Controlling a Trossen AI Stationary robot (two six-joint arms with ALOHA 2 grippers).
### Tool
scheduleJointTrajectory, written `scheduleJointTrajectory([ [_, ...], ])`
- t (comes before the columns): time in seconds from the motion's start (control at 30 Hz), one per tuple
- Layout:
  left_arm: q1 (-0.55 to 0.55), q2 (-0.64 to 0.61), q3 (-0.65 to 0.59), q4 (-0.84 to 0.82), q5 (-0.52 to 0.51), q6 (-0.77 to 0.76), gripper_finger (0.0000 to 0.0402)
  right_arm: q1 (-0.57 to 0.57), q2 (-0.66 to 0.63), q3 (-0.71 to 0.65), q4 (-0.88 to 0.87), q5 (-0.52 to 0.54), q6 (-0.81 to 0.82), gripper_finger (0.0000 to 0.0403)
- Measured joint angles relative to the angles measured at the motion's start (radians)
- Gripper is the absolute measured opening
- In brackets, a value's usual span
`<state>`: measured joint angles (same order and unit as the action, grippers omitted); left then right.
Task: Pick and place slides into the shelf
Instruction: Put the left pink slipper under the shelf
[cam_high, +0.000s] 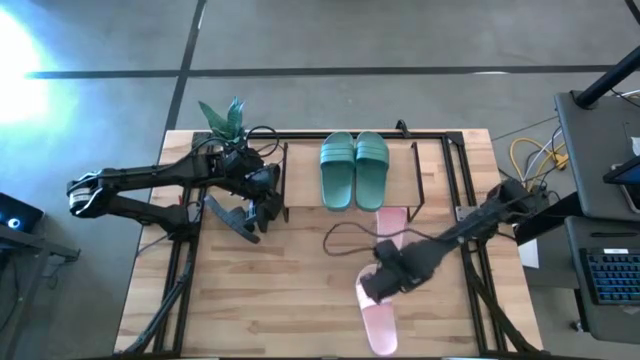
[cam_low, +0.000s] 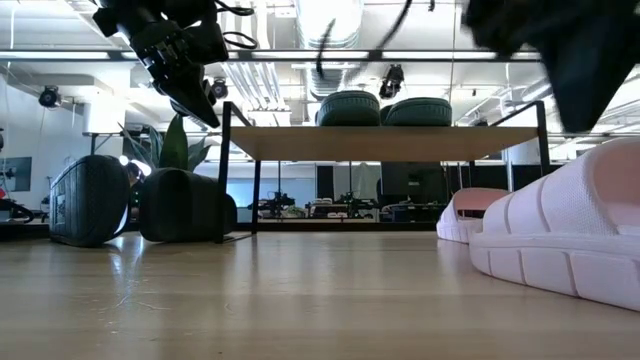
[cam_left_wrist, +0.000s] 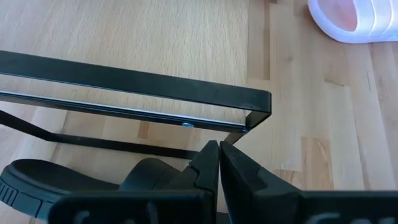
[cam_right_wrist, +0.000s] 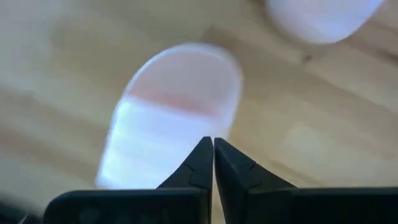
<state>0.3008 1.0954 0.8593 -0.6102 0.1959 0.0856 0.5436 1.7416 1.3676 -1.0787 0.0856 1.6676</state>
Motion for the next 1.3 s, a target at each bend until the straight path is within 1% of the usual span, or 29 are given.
scheduleJointTrajectory([
  [0.1, 0.000, 0.000, 0.000, 0.000, 0.000, 0.000, 0.0000, 0.065, 0.005, 0.055, 0.016, 0.029, -0.003, 0.0015],
  [0.2, 0.000, 0.000, 0.000, 0.000, 0.000, 0.000, 0.0000, 0.117, 0.033, 0.117, 0.036, 0.056, -0.058, 0.0037],
  [0.27, 0.000, 0.000, 0.000, 0.001, 0.000, 0.000, 0.0000, 0.142, 0.069, 0.151, 0.033, 0.066, -0.160, 0.0059],
  [0.33, 0.000, 0.000, 0.000, 0.002, 0.000, 0.005, 0.0000, 0.155, 0.118, 0.178, 0.033, 0.063, -0.313, 0.0084],
  [0.4, 0.000, 0.000, 0.000, 0.003, -0.002, 0.007, 0.0000, 0.159, 0.169, 0.208, 0.028, 0.040, -0.443, 0.0109],
  [0.43, 0.000, 0.000, 0.000, 0.002, -0.003, 0.007, 0.0000, 0.160, 0.194, 0.227, 0.022, 0.033, -0.484, 0.0121],
  [0.53, 0.000, 0.000, 0.000, -0.001, -0.003, 0.001, 0.0000, 0.162, 0.271, 0.310, -0.068, 0.042, -0.521, 0.0151],
  [0.6, 0.000, 0.000, 0.000, -0.002, -0.003, -0.001, 0.0000, 0.166, 0.322, 0.375, -0.142, 0.082, -0.544, 0.0167],
  [0.67, -0.001, 0.000, 0.000, -0.002, -0.003, -0.001, 0.0000, 0.174, 0.373, 0.444, -0.210, 0.143, -0.585, 0.0180],
  [0.77, -0.001, 0.000, 0.000, -0.003, -0.003, -0.001, 0.0000, 0.185, 0.444, 0.542, -0.320, 0.226, -0.639, 0.0191],
  [0.87, -0.001, 0.000, 0.000, -0.003, -0.003, -0.001, 0.0000, 0.190, 0.516, 0.612, -0.402, 0.280, -0.658, 0.0196],
  [1.07, -0.001, 0.000, 0.000, -0.003, -0.003, -0.001, 0.0000, 0.196, 0.602, 0.687, -0.426, 0.270, -0.655, 0.0196],
  [1.2, -0.001, 0.000, 0.000, -0.003, -0.003, -0.001, 0.0000, 0.220, 0.610, 0.712, -0.435, 0.272, -0.655, 0.0196],
  [1.3, -0.001, 0.000, 0.000, -0.003, -0.003, -0.001, 0.0000, 0.237, 0.610, 0.706, -0.455, 0.300, -0.658, 0.0196],
])
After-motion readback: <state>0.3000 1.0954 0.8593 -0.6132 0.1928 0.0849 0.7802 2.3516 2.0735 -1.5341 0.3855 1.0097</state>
